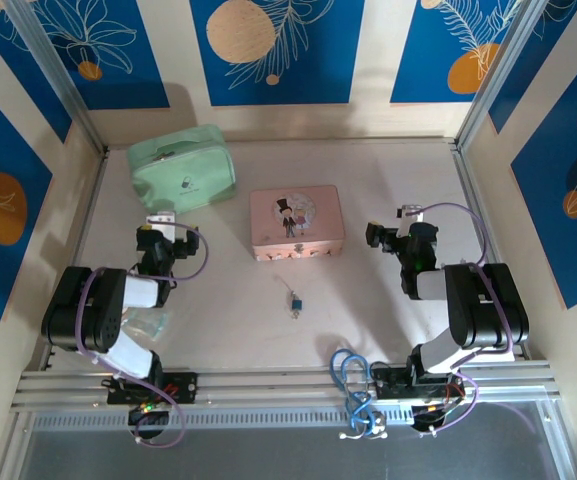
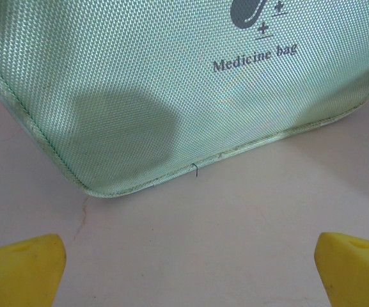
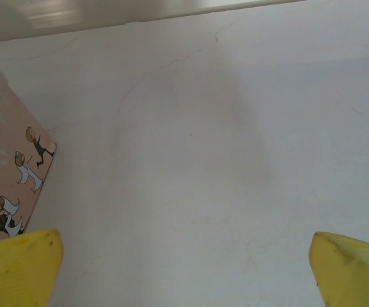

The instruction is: Unlock the padlock with the key

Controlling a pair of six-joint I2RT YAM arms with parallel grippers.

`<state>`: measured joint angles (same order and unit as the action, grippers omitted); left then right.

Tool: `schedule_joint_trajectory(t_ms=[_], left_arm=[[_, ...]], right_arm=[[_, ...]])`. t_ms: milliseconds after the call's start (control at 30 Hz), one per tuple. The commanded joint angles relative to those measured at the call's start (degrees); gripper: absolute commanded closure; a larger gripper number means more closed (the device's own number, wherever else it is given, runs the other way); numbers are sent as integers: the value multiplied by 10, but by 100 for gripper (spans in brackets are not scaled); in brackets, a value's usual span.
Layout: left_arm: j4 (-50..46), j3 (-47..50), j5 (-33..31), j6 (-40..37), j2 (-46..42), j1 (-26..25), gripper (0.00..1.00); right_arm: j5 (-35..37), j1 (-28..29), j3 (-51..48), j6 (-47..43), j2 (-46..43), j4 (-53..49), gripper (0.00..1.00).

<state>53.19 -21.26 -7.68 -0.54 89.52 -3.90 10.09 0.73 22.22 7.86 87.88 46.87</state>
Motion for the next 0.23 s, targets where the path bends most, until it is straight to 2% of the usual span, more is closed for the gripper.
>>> schedule_joint_trajectory(t_ms=[0,200], left_arm=[[16,2,9,-8,3,0,0],[18,3,10,-7,1,0,1]], right_arm=[[-35,-10,23,-8,-4,-16,1],[-25,-3,13,-14,-8,-1,1]])
